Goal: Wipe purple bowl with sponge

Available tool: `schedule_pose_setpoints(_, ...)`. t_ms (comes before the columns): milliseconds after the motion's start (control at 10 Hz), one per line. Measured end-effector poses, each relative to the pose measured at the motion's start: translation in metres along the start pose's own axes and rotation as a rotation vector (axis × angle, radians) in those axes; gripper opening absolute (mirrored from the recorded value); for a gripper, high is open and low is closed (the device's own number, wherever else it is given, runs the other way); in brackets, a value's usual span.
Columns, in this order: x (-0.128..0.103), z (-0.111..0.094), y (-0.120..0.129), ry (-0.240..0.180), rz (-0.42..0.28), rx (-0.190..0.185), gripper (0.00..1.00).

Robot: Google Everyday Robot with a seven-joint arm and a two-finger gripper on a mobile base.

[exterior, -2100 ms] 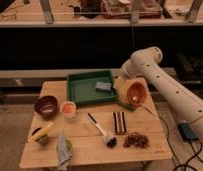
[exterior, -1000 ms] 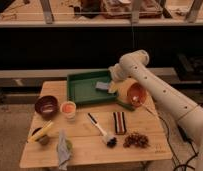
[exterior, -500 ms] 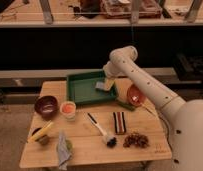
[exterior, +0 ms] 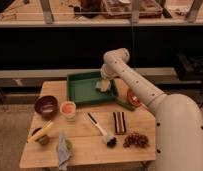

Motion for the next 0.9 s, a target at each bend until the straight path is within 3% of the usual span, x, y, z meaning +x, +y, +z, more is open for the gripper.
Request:
schedule_pose_setpoints(500, -0.009, 0.059, -0.002, -0.024, 0.026, 0.05, 0.8)
schedule_pose_setpoints(900, -0.015, 0.089, -0.001, -0.04, 0.064, 0.103, 0.8)
